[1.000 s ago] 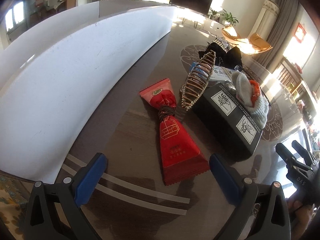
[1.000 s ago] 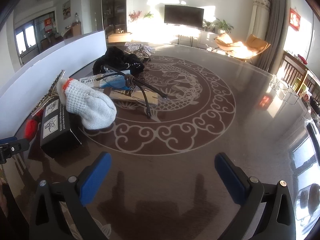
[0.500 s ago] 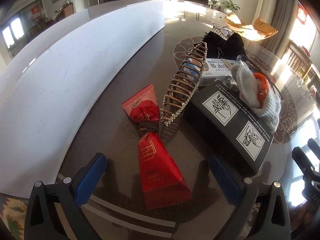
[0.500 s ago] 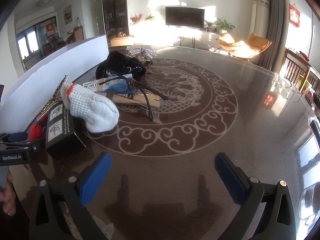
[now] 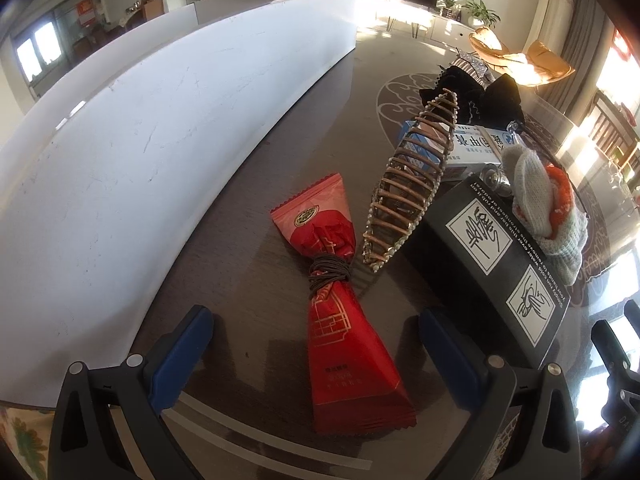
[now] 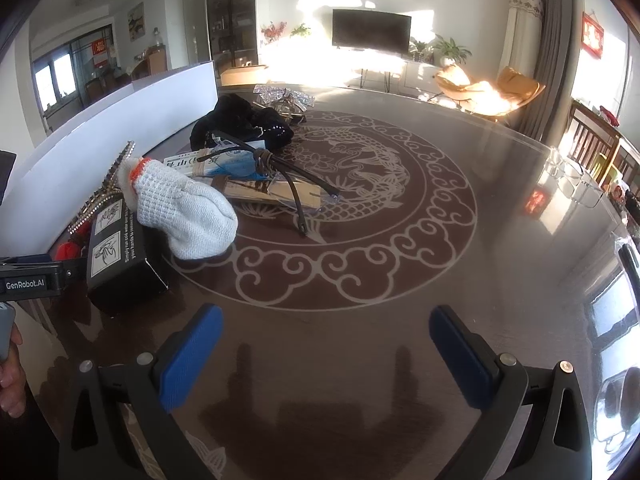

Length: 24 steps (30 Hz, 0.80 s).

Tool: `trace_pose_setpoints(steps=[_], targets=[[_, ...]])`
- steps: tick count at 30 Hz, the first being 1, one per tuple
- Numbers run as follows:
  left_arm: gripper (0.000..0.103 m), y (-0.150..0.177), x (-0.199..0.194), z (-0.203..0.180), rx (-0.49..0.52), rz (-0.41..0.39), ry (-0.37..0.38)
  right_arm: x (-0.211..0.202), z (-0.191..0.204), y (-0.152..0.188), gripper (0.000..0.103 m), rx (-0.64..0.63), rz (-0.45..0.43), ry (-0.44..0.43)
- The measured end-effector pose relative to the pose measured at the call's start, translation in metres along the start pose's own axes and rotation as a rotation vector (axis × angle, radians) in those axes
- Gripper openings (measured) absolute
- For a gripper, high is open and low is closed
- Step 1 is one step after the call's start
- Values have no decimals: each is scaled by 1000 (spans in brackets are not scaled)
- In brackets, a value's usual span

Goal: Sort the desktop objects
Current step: 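Move the left tool to the red snack bag and close on it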

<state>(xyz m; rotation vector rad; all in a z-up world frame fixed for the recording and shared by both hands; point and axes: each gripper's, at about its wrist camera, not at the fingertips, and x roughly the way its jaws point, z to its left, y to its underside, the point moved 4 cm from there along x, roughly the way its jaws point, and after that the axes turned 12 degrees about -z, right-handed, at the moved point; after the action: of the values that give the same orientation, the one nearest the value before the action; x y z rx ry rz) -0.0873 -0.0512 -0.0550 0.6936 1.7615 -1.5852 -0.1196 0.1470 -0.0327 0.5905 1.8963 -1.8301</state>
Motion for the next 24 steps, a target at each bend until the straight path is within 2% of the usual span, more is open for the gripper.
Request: trace_pose_setpoints(steps=[10,20,21,22,23,24], targets=[[103,-5,3,1,16,-3,-6,1,1,1,103,-8,5,2],[101,-6,5,1,77,-27,49,1,2,1,103,-7,3,-1],[85,-6,1,1,82,-49,55,1,2,1,103,-6,4,-1],[61,-6,-4,0,91,-65,64,2,2,1,103,-5,4,0],[49,-3,-9,-1,102,-69,73,2,1,1,103,-5,4,0],[25,-1,-12,-1,109,-68,82,1,1,1,103,-4,3,-1]])
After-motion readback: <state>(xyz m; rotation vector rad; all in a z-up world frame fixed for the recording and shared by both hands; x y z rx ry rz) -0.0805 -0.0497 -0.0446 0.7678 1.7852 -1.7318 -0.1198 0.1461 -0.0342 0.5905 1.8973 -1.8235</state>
